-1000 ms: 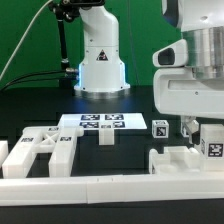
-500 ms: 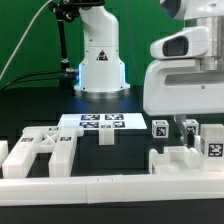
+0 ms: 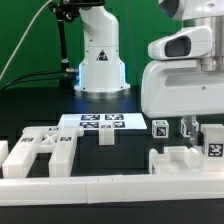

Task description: Assemble chair

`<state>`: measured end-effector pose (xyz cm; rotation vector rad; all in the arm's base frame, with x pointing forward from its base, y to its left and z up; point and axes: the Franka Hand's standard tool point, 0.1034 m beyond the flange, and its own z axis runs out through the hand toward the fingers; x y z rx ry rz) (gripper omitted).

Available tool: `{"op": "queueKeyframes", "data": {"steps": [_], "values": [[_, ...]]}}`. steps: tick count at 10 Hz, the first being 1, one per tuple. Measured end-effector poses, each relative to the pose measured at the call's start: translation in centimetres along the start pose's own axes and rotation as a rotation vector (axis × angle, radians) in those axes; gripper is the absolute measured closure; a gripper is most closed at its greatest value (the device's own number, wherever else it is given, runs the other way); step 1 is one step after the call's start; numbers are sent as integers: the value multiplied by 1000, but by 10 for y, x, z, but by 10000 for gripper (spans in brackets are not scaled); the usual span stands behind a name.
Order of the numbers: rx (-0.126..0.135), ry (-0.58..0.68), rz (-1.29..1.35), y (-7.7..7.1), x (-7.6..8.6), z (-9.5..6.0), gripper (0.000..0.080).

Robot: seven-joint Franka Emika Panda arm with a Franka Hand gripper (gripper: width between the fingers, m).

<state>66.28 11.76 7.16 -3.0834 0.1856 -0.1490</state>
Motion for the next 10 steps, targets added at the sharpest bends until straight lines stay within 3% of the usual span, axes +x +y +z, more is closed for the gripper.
{"op": "queueKeyframes", "data": {"steps": [1, 3, 7, 10], "values": [[-1, 0, 58, 1, 0, 0, 516], [-5, 0, 244, 3, 0, 1, 515], [-26, -22, 862, 13, -2, 1, 515], [-40, -61, 1348, 11, -8, 1, 515]]}}
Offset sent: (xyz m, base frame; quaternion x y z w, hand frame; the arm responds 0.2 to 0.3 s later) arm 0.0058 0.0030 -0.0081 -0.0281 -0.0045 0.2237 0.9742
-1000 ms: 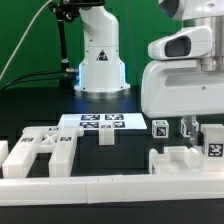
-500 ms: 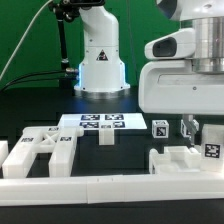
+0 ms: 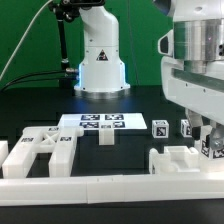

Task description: Assemble chair

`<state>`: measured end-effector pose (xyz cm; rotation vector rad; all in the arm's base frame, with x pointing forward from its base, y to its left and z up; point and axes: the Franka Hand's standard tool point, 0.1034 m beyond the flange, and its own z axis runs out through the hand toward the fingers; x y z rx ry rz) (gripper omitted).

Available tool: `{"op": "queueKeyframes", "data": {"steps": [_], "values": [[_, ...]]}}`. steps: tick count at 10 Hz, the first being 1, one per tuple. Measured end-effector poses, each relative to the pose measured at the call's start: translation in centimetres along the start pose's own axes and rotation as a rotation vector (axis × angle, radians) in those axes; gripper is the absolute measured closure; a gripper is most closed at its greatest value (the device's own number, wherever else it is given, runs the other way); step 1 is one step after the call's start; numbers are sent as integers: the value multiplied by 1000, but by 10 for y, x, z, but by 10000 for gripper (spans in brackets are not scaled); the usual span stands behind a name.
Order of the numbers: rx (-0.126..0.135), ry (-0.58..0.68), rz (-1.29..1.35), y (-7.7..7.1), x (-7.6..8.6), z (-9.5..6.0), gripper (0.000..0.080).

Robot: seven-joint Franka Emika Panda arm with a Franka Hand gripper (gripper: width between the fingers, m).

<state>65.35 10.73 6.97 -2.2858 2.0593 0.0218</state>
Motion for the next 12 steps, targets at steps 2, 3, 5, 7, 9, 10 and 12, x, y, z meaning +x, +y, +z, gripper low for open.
{"op": "queueKeyframes", "data": {"steps": [2, 3, 5, 7, 9, 10, 12], "values": [[7, 1, 131, 2, 1, 0, 515], [6, 0, 101, 2, 1, 1, 515], [-19, 2, -106, 6, -3, 2, 269], [-1, 1, -494, 6, -15, 6, 175], [6, 4, -607, 7, -24, 3, 157], [4, 4, -679, 7, -22, 4, 151], [2, 8, -806, 7, -21, 5, 150]]}}
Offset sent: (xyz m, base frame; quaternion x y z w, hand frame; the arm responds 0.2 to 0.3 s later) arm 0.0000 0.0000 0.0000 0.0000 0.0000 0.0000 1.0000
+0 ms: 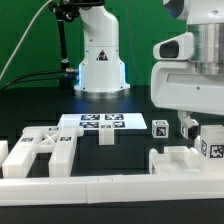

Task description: Assemble chair

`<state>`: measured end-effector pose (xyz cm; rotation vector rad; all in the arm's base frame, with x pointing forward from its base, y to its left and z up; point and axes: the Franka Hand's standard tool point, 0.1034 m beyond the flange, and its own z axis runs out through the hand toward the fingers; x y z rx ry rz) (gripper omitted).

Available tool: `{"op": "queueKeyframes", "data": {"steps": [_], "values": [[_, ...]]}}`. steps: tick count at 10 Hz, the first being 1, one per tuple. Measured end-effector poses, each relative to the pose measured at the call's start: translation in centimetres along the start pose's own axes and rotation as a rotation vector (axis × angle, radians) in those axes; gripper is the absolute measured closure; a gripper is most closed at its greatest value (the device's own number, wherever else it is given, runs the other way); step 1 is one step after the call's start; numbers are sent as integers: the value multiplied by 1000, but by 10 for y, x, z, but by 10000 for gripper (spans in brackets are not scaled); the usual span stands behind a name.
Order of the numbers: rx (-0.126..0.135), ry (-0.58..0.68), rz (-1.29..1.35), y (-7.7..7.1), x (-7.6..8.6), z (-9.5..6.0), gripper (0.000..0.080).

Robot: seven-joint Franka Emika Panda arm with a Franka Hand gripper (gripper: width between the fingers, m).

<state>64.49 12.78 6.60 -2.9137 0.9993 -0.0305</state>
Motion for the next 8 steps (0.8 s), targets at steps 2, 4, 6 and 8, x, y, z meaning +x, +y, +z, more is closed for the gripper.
{"op": "queueKeyframes", "data": {"steps": [2, 4, 6, 8], "values": [[-9, 36, -457, 1, 8, 1, 150], [-10, 33, -518, 3, 10, 4, 150], [-11, 32, -493, 4, 10, 4, 282], [-8, 32, -373, 4, 10, 4, 421]]}}
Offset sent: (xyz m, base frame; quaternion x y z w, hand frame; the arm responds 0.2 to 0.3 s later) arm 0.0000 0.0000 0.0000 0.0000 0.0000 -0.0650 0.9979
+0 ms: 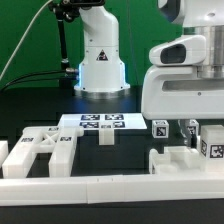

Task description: Assemble chair

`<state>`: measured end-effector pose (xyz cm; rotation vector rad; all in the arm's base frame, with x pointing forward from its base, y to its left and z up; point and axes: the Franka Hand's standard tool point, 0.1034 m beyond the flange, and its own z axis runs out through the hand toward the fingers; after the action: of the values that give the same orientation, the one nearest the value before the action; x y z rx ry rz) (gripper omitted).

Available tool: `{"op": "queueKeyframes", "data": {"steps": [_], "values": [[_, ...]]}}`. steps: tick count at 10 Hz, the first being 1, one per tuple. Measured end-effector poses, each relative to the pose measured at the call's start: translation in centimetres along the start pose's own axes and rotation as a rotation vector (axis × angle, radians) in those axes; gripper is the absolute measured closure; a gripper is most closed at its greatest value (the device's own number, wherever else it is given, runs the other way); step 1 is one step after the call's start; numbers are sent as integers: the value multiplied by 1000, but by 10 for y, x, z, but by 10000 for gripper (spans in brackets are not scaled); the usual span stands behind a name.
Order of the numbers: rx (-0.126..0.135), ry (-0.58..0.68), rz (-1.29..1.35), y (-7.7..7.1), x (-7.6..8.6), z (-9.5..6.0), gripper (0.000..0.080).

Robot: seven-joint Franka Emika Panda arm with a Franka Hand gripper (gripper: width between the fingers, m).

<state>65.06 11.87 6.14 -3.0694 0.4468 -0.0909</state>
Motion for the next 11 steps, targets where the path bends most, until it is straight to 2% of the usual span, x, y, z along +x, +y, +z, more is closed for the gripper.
{"op": "queueKeyframes", "data": {"steps": [1, 4, 11], "values": [[0, 0, 75, 0, 0, 0, 516], [0, -2, 271, 0, 0, 0, 515], [18, -79, 1291, -1, 1, 1, 515]]}}
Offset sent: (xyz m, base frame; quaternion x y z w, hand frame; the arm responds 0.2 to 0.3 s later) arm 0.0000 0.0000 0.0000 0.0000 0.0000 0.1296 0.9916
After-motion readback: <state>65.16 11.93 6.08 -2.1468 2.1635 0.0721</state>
